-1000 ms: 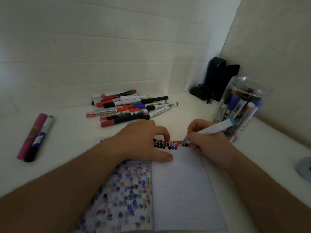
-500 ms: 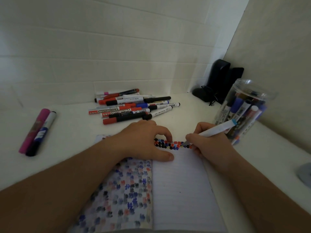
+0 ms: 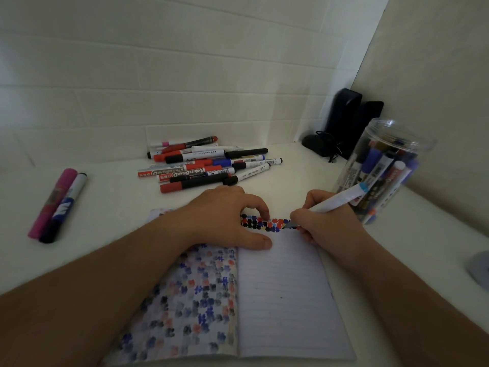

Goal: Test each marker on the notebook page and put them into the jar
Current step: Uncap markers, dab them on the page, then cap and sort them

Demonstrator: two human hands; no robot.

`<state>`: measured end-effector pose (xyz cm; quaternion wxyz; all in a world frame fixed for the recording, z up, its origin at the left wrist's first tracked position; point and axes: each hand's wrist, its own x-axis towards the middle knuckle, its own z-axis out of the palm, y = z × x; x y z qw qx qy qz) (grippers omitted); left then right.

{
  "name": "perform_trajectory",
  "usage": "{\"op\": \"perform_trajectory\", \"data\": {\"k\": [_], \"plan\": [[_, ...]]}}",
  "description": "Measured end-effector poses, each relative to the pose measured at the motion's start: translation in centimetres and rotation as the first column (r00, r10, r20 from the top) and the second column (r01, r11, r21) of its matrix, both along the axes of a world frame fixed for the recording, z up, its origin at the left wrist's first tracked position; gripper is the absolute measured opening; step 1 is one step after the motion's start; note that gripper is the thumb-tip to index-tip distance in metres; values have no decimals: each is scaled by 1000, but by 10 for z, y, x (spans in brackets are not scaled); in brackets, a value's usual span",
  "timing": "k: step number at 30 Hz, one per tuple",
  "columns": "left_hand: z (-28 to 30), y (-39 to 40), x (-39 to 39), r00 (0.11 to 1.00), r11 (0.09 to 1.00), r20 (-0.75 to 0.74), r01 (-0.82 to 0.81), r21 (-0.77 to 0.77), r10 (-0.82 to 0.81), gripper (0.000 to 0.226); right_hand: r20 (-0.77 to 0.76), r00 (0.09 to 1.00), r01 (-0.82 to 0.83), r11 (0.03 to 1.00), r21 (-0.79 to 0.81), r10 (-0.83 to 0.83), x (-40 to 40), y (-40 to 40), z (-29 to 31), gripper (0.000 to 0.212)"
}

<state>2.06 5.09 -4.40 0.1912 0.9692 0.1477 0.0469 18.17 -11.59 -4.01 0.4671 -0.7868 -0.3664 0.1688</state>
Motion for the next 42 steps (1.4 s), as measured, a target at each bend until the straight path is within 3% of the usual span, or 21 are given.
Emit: {"op": "perform_trajectory", "data": {"k": [10,15,23,29,36,42], "plan": [[0,0,0,1000,1000,9,9,4,-9,58,208,978,15,998,-68,0,-1,5,-2,31],[1,0,1,1000,1000,13,14,13,-14,57,41,999,-1,1000,-1,1,2,1,-2,23],[1,-1,0,1000,1000,22,10,15,-11,57,165,986,8,998,-56,1,-4,5,-1,33],[1,-1,-1,1000,1000,16,7,13,-7,56,12,1000,-1,1000,6,1,1,0,-3,23],[2,-3,-1,1000,1000,18,7,23,-7,55,82,996,-22,999,-39,25,-1,2,-3,28],[4,-3,-1,1000,1000,10,12,25,-12,54,29,999,15,1000,12,-16,3,3,-5,21]]}}
